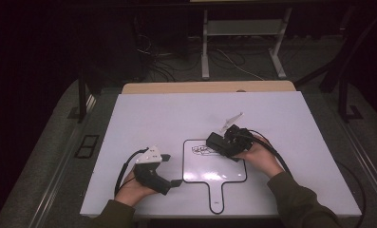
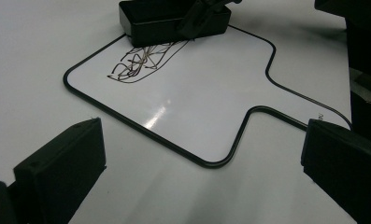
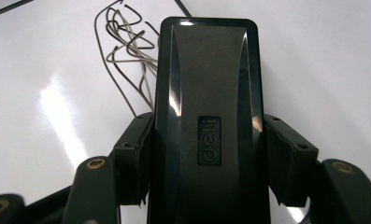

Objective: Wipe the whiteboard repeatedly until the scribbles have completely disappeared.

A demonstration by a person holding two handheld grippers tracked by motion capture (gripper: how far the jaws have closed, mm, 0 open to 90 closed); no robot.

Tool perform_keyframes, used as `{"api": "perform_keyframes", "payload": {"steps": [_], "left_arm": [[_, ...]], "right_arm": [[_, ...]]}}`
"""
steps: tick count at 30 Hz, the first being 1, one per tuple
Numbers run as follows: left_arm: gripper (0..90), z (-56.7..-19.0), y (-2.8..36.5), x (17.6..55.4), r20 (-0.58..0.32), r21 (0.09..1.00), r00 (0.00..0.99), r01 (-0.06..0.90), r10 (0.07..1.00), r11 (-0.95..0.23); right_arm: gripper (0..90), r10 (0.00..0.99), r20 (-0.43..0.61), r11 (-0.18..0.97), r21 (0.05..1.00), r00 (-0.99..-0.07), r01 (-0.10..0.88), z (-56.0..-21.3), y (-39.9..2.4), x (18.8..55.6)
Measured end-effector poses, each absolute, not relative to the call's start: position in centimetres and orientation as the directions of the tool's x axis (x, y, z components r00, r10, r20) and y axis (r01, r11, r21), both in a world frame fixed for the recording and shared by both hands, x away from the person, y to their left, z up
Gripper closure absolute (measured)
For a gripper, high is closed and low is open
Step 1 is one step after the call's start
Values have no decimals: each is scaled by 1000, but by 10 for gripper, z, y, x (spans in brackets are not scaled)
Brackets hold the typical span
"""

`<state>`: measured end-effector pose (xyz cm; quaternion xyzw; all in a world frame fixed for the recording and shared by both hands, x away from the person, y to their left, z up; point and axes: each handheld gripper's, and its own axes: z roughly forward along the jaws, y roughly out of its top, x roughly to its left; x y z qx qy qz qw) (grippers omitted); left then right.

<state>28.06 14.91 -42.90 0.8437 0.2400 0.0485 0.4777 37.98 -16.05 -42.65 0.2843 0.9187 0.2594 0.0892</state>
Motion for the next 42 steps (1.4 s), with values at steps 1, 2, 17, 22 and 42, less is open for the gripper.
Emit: {"api": "perform_keyframes", "payload": {"steps": [1,2,17,22,42], "left_arm": [[0,-429,149,281,-147,829,880,358,451,-428],[0,-429,149,281,-147,830,880,358,451,-428],[0,-428,150,280,-145,831,880,357,453,-427],[0,-428,151,280,-146,830,878,359,455,-427],[0,-428,150,280,-145,831,879,357,454,-426]], "right_arm": [[390,563,-18,708,527,-826,471,-426,-160,379],[389,562,-19,708,528,-827,469,-427,-159,379],[389,538,-14,722,523,-843,453,-426,-150,376],[389,571,-9,702,523,-821,483,-426,-162,383],[389,590,-15,696,517,-807,499,-426,-165,382]]}}
